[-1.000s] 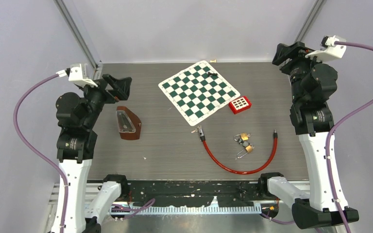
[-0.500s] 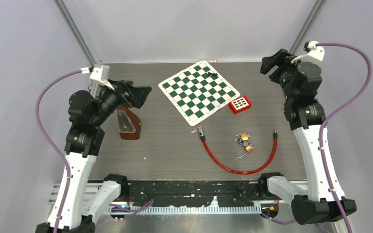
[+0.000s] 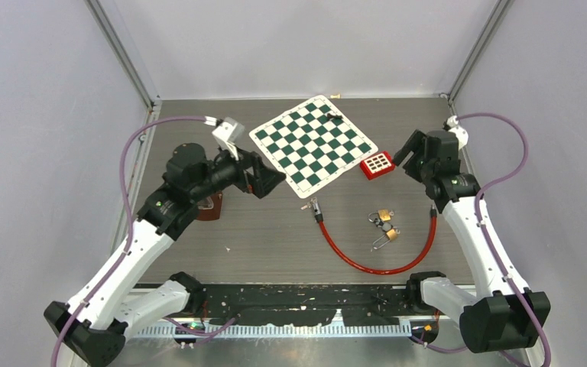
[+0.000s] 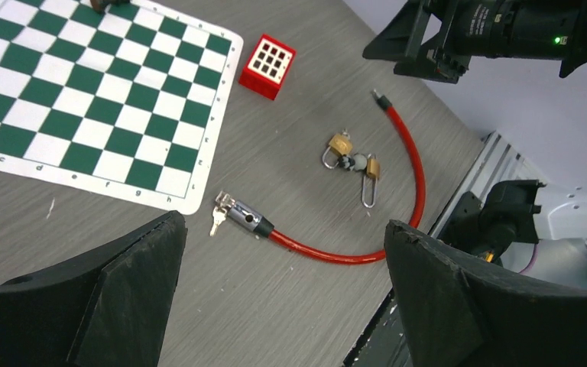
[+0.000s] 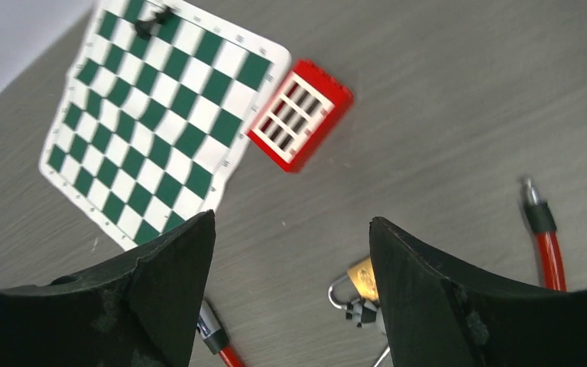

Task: Lock with the key
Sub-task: Pick up the lock from the center of the board.

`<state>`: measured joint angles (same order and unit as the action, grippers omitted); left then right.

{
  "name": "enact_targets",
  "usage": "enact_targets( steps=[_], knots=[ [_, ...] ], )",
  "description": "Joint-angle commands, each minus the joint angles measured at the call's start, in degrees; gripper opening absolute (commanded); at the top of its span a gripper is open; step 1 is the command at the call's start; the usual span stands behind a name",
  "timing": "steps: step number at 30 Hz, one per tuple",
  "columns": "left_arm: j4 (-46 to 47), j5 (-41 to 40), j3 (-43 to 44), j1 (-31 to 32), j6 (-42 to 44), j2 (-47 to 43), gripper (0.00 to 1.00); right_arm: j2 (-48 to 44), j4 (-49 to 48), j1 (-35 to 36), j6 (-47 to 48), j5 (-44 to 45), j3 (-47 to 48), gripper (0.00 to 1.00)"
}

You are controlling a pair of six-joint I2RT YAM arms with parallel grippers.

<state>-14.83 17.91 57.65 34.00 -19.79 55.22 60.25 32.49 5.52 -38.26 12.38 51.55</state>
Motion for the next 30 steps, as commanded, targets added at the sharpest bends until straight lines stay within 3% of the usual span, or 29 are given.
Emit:
enact_targets(
  steps=[1,8,11,19,30],
  knots=[
    [2.6,-4.2,-0.4,2.6,2.3,1.0,0.97,-2.6,4.8,0.6,-12.2,4.3,-5.7,0.73],
    [2.1,-5.5,-2.6,3.6,3.2,-0.1,0.96,-3.3,10.3,1.0,-24.7,1.5,-15.2,0.58],
    [1.8,-6.3,-3.4,3.5,3.6,-0.9,0.96,-4.7,8.8,1.1,-26.1,0.4,-18.1,0.45],
    [1.1,-7.3,-5.3,3.6,3.8,-2.3,0.96,-3.0,7.8,1.5,-28.4,-1.8,-21.0,0.59],
    [0.6,-10.3,-7.3,3.6,4.8,-3.3,0.96,2.6,5.3,3.5,-28.9,-2.4,-21.8,0.57]
  ],
)
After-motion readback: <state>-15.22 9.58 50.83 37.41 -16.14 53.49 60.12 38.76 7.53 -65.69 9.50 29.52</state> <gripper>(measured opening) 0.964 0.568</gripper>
